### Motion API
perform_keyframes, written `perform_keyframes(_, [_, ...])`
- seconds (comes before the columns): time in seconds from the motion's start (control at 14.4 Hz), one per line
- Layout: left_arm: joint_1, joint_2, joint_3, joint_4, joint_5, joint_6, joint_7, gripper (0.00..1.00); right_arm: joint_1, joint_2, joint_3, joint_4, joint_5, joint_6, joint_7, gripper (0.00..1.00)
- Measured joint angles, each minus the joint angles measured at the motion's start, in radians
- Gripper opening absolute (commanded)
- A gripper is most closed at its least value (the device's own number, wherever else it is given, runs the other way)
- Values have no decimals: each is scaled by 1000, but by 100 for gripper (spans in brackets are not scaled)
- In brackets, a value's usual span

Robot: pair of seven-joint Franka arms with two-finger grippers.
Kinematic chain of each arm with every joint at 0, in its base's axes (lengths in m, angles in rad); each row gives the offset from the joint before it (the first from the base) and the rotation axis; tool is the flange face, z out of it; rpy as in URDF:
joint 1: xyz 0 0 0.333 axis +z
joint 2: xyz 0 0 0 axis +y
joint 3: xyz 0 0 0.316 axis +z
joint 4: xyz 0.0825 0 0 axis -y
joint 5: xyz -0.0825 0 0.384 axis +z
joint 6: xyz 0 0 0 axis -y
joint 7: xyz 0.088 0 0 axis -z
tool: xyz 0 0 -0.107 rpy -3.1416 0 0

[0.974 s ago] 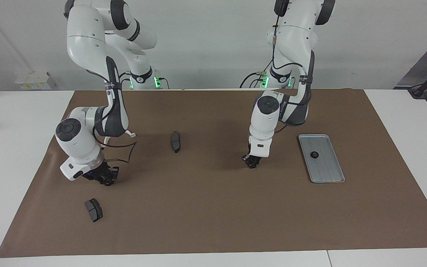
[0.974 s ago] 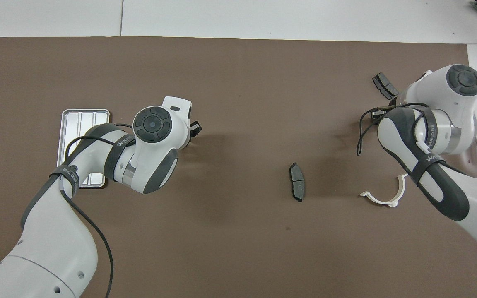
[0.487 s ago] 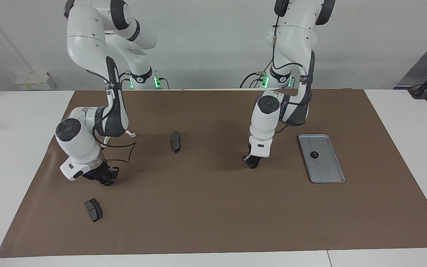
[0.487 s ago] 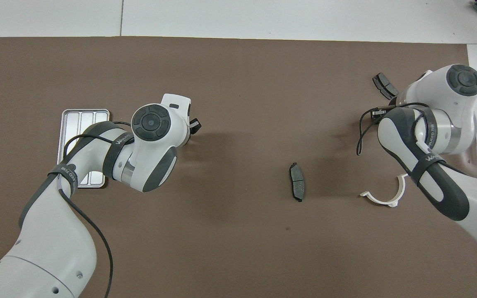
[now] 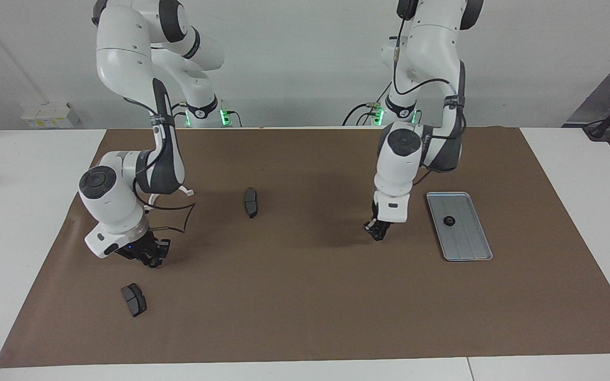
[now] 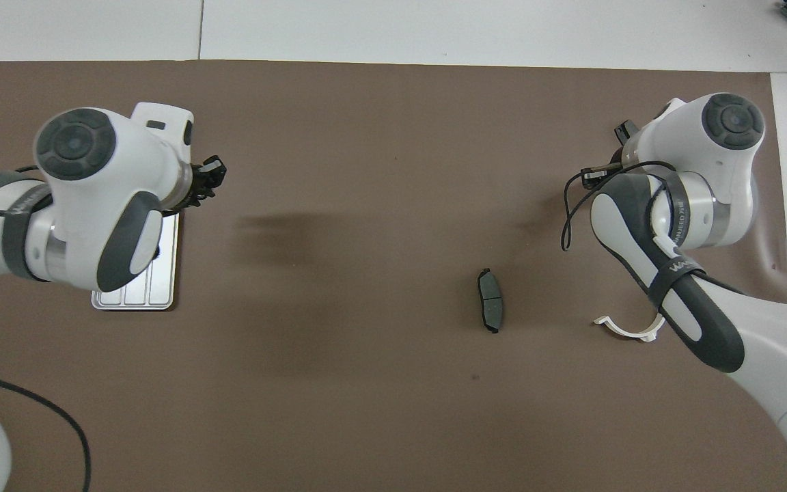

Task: Pick bearing gear from pile to tray
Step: 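Place the second bearing on the tray while the right gripper carries the third, then set the third bearing down at center with the right gripper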

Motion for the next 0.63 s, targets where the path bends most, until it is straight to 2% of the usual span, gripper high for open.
perform_keyframes(0.21, [147, -17, 0, -22, -17, 5, 196, 0, 131, -5, 5, 18, 1, 47, 2, 14])
perform_keyframes(0.35, [222, -11, 0, -54, -49, 54, 347, 0, 235, -5, 6, 22, 5, 95, 42, 14])
perform_keyframes(0.63, [266, 44, -4, -112, -59, 176, 434, 0, 438, -6, 7, 45, 5, 192, 221, 15])
